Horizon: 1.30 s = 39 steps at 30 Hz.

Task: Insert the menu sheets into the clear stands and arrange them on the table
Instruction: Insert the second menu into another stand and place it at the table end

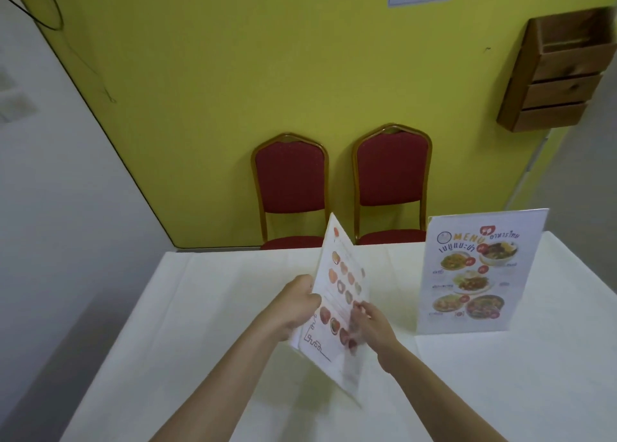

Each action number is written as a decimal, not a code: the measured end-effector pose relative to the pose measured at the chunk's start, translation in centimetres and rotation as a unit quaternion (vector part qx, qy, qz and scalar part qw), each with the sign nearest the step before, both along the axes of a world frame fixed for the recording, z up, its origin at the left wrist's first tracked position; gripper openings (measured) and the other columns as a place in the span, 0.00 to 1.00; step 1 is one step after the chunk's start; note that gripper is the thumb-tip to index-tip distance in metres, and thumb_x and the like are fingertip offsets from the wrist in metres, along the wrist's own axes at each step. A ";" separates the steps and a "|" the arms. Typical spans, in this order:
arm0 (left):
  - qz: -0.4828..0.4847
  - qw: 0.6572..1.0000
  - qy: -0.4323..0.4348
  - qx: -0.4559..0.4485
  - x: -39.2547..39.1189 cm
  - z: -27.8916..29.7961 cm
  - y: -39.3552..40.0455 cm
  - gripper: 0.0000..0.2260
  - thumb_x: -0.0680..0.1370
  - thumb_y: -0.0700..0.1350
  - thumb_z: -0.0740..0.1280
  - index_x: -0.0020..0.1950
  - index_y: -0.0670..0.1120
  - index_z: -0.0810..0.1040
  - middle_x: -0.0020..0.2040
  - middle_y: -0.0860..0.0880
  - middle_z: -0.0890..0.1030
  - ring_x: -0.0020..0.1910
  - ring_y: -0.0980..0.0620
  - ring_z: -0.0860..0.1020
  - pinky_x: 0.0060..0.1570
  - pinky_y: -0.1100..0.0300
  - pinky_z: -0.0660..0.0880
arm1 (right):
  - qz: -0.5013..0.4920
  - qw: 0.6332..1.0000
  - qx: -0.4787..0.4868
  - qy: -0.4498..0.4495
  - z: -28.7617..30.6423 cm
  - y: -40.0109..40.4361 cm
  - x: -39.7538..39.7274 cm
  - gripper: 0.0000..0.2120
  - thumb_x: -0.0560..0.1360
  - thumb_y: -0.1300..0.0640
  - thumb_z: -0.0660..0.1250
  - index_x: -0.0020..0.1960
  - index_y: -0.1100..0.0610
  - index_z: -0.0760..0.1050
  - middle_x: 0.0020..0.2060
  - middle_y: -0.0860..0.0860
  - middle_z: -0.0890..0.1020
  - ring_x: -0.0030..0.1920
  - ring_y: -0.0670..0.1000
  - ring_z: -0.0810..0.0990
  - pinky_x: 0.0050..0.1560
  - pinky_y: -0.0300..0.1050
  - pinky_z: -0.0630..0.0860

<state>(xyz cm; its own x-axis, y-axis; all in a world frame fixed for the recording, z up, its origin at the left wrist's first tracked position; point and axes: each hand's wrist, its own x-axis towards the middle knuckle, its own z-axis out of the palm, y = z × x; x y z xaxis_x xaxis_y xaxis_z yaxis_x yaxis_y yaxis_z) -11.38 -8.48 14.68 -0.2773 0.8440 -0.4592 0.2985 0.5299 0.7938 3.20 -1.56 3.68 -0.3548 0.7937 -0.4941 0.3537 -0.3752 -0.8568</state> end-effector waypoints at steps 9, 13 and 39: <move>0.067 0.979 -0.184 0.061 -3.3 -1.5 -2.6 0.18 0.78 0.29 0.56 0.60 0.44 0.78 0.55 0.43 0.84 0.48 0.46 0.85 0.46 0.51 0.82 | -0.069 0.998 0.011 0.001 0.7 2.9 1.3 0.14 0.76 0.54 0.62 0.59 0.59 0.70 0.52 0.57 0.81 0.50 0.57 0.82 0.47 0.53 0.79; 0.102 0.980 -0.159 0.064 -4.4 -3.7 -3.0 0.18 0.77 0.28 0.57 0.60 0.42 0.77 0.55 0.41 0.84 0.47 0.44 0.84 0.47 0.49 0.81 | -0.069 0.997 0.046 0.002 1.2 3.8 1.4 0.15 0.73 0.60 0.64 0.60 0.56 0.70 0.52 0.56 0.81 0.49 0.57 0.82 0.48 0.52 0.81; 0.165 0.967 0.100 0.169 -4.1 -7.9 2.6 0.05 0.77 0.42 0.69 0.50 0.43 0.76 0.44 0.47 0.82 0.44 0.45 0.81 0.42 0.53 0.79 | -0.071 0.980 0.187 0.012 0.5 6.7 3.6 0.04 0.80 0.59 0.59 0.53 0.57 0.71 0.46 0.54 0.82 0.47 0.56 0.82 0.45 0.53 0.82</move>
<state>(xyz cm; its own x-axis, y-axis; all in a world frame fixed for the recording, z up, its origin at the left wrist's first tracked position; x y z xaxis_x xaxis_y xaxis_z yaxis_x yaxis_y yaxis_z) -15.52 -5.85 6.78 -0.6109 0.7875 -0.0817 0.3234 0.3424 0.8821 6.82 5.10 4.18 -0.2367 0.9596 -0.1523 0.2984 -0.0774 -0.9513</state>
